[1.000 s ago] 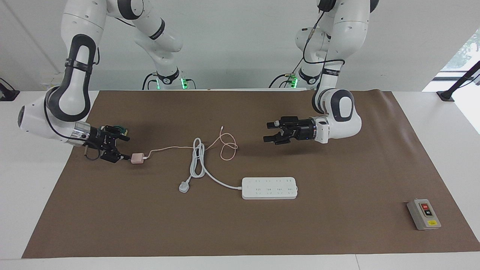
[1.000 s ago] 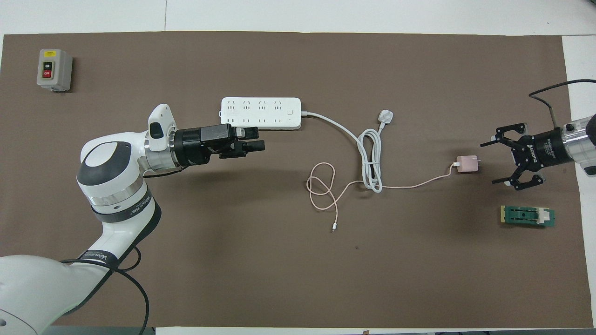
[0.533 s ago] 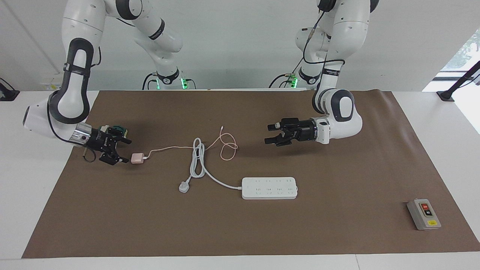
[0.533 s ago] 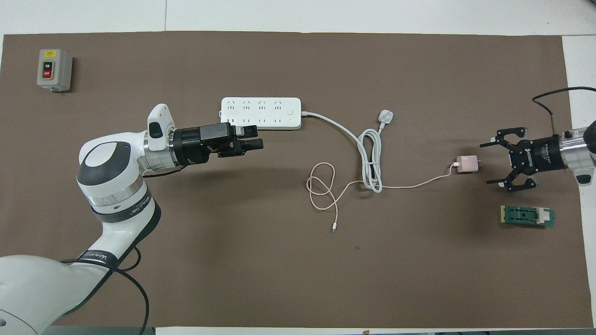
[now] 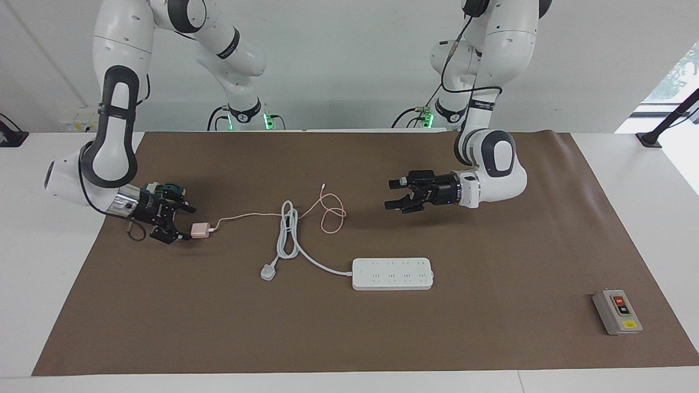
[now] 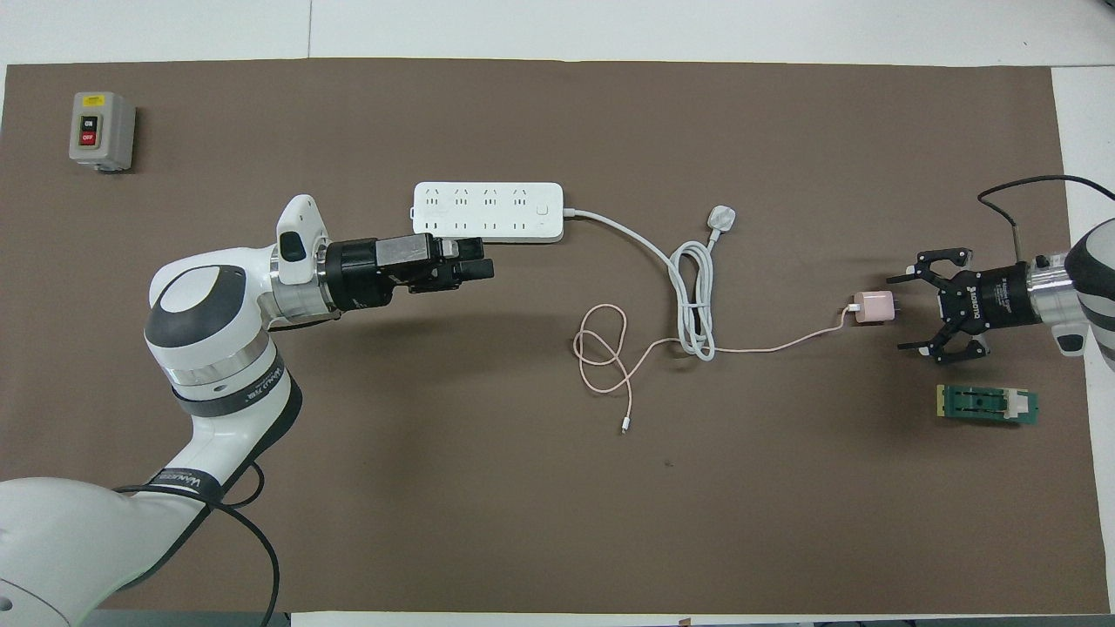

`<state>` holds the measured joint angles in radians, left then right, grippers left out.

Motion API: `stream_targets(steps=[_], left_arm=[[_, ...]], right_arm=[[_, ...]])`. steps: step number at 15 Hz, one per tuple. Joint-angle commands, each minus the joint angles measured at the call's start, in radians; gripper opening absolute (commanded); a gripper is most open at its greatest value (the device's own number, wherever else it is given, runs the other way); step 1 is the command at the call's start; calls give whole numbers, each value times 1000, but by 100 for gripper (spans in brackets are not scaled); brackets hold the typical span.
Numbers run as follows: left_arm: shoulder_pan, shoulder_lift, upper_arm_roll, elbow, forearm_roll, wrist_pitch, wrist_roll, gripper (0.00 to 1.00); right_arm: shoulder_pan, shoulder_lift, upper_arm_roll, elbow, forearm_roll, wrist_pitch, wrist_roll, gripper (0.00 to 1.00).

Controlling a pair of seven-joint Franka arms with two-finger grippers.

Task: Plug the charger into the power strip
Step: 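Grasp the pink charger with the right gripper while the left gripper holds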

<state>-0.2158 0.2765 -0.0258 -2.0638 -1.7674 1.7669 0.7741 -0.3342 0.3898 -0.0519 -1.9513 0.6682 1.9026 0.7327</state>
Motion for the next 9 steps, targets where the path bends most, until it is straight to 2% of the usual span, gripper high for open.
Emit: stream_targets(steps=[1,7,9], left_arm=[[1,-8,1,-10,2,-14,25,100],[-2,-8,0,-6,2,-11,25,100],[0,-8,0,-6,2,-11,24,100]], right_arm=[[-3,-8,6,-28,28,27,-36,100],[3,-11,6,-49,28,70,-36,100],[10,-11,6,-51,28,73,-36,96]])
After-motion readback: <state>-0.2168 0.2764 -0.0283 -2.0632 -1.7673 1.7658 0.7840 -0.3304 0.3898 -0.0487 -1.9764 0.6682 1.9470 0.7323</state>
